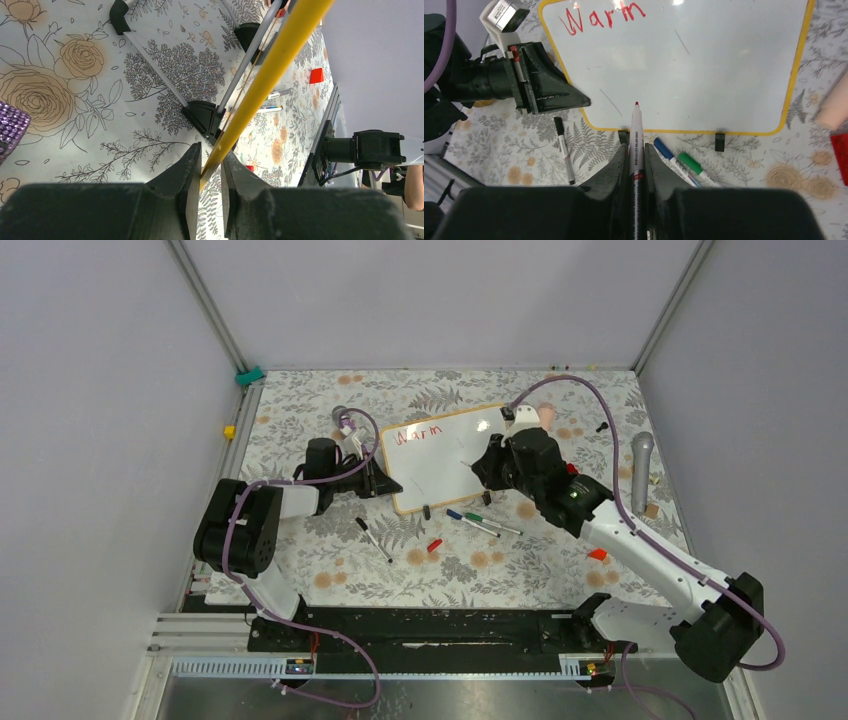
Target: Write a sentence on the whiteboard
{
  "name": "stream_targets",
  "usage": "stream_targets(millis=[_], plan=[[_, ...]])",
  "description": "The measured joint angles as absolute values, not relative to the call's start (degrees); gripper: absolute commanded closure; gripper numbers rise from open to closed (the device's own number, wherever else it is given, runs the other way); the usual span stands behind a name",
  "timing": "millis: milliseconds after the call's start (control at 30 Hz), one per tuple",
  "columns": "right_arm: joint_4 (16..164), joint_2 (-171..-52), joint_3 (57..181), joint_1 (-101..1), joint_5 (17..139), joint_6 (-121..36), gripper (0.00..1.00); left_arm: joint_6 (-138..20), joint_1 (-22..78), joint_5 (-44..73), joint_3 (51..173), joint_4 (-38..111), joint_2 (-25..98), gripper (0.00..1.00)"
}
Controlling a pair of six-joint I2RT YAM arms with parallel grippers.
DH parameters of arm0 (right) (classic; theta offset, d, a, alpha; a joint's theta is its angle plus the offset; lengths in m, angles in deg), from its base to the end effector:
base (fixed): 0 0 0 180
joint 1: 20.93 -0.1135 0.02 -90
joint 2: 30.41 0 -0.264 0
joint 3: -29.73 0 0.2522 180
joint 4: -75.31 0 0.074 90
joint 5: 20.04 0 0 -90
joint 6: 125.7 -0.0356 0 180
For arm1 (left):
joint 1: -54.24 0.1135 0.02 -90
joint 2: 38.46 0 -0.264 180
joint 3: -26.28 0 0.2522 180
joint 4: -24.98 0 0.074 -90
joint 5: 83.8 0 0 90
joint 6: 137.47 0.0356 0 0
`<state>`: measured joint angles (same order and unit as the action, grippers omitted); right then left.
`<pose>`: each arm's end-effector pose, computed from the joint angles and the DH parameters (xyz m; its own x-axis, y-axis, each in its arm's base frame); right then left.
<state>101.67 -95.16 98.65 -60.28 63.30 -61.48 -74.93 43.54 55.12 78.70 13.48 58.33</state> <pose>0.2038 0.1618 0.3293 -0.5008 0.1480 -0.8528 -0.3653 0.8571 0.3633 0.3029 -0.0845 0.1464 -0.8163 -0.1541 -0.5566 0.4144 0.5151 -0.7503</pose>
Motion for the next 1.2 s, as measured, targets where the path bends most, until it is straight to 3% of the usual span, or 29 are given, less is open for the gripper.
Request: stream_targets(millis=[500,900,1200], plan=[[99.36,-107.6,110.21,-59.65,59.19,-50.62,1.0,-73.99,42.84,54.71,79.11,14.51,58.33,1.0],[89.96,-109.3,102.72,-59.58,59.33,-48.09,1.0,-72.33,42.08,53.7,79.79,16.7,57.72,1.0],[85.3,-108.86,100.07,-59.54,66.04,-48.13,1.0,-71.59,41.4,52.92,80.21,17.42,57.59,1.0]])
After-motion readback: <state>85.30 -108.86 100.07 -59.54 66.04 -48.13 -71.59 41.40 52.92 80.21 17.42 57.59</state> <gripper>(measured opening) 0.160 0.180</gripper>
